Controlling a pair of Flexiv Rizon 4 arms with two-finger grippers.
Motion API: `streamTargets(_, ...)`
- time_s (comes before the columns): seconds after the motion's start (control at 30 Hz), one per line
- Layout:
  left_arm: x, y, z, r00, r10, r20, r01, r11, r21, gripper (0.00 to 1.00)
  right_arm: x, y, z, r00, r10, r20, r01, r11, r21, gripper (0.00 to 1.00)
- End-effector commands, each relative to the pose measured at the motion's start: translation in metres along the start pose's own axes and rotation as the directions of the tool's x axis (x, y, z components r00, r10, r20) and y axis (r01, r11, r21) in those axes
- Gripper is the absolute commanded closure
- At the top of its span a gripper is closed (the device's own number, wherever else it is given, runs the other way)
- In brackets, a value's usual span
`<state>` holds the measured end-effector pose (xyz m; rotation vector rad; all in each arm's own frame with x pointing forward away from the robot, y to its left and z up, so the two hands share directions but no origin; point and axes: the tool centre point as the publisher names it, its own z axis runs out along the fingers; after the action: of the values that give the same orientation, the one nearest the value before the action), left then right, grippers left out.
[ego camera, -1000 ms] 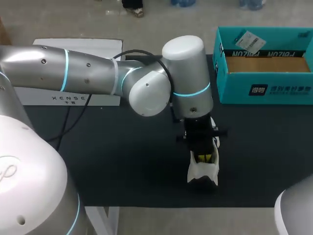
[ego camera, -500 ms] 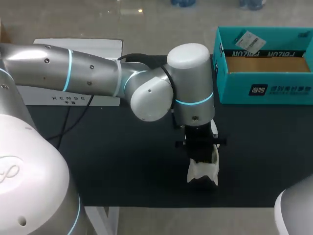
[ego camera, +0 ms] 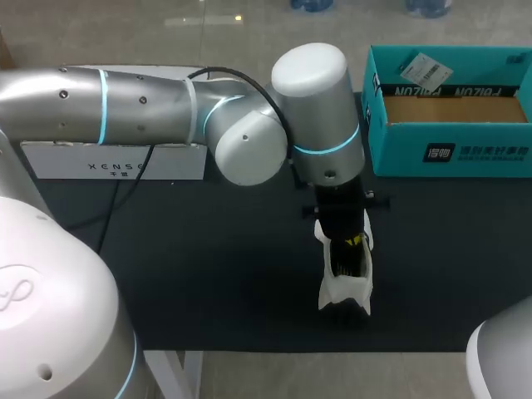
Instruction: Take the shoe out of the shoebox, open the shoe tongue, remove and reinsert the insole, then place the shoe into the shoebox
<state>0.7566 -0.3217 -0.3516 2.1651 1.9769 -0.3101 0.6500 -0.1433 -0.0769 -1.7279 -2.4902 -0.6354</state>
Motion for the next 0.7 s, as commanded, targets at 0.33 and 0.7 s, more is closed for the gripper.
streamTargets(0.33, -0.002, 0.015, 0.001, 0.998, 0.010, -0.059, -0.014, 0.998, -0.062, 1.00, -0.001, 0.003, 0.000, 1.000, 0.001, -0.001, -0.001, 1.000, 0.008, 0.00)
streamTargets(0.7, 0.014, 0.013, 0.008, 0.995, -0.006, -0.095, -0.001, 0.998, -0.064, 0.72, -0.001, 0.003, 0.000, 1.000, 0.001, -0.001, -0.001, 1.000, 0.008, 0.00)
